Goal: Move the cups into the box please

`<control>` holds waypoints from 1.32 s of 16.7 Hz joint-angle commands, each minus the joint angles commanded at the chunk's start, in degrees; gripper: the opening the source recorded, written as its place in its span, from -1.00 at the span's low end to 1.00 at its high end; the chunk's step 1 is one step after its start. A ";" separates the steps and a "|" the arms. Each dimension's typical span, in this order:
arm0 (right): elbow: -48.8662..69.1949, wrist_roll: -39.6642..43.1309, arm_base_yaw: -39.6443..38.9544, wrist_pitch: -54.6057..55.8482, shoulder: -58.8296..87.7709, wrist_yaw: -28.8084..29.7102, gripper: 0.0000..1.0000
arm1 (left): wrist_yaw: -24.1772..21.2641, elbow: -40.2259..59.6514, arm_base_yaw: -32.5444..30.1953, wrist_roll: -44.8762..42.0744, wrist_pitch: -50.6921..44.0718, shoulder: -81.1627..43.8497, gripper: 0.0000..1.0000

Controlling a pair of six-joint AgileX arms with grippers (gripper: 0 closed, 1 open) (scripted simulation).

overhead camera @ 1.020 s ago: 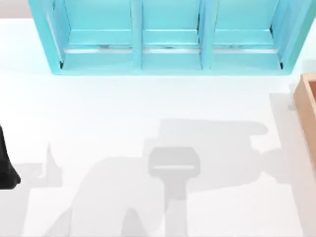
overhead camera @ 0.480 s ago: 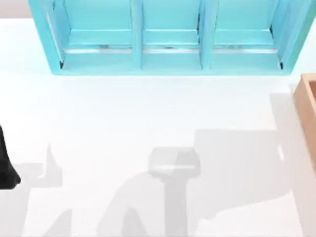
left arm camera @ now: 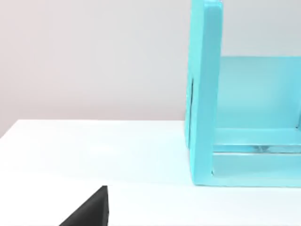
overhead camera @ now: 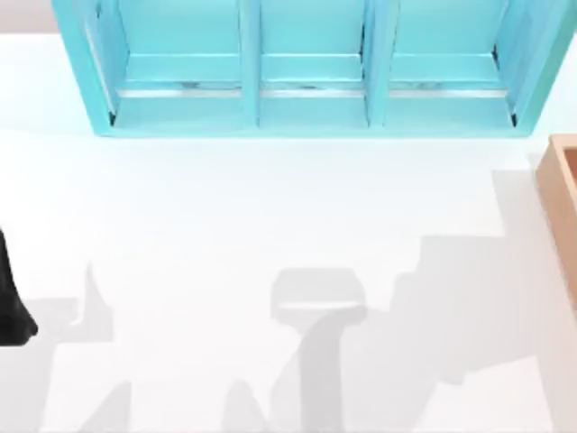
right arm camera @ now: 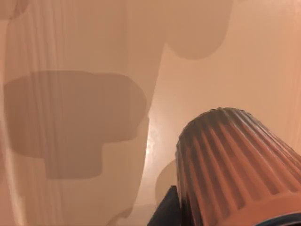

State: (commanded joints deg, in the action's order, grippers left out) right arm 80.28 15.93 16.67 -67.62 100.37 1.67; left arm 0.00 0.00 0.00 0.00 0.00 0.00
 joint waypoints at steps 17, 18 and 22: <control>-1.30 0.05 0.06 1.30 0.15 -0.04 0.81 | 0.00 0.00 0.00 0.00 0.00 0.00 1.00; -1.30 0.05 0.06 1.30 0.15 -0.04 0.96 | 0.00 0.00 0.00 0.00 0.00 0.00 1.00; -1.30 0.05 0.06 1.30 0.15 -0.04 1.00 | 0.00 0.00 0.00 0.00 0.00 0.00 1.00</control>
State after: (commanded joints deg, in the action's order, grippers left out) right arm 78.98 15.98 16.73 -66.32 100.52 1.63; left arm 0.00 0.00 0.00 0.00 0.00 0.00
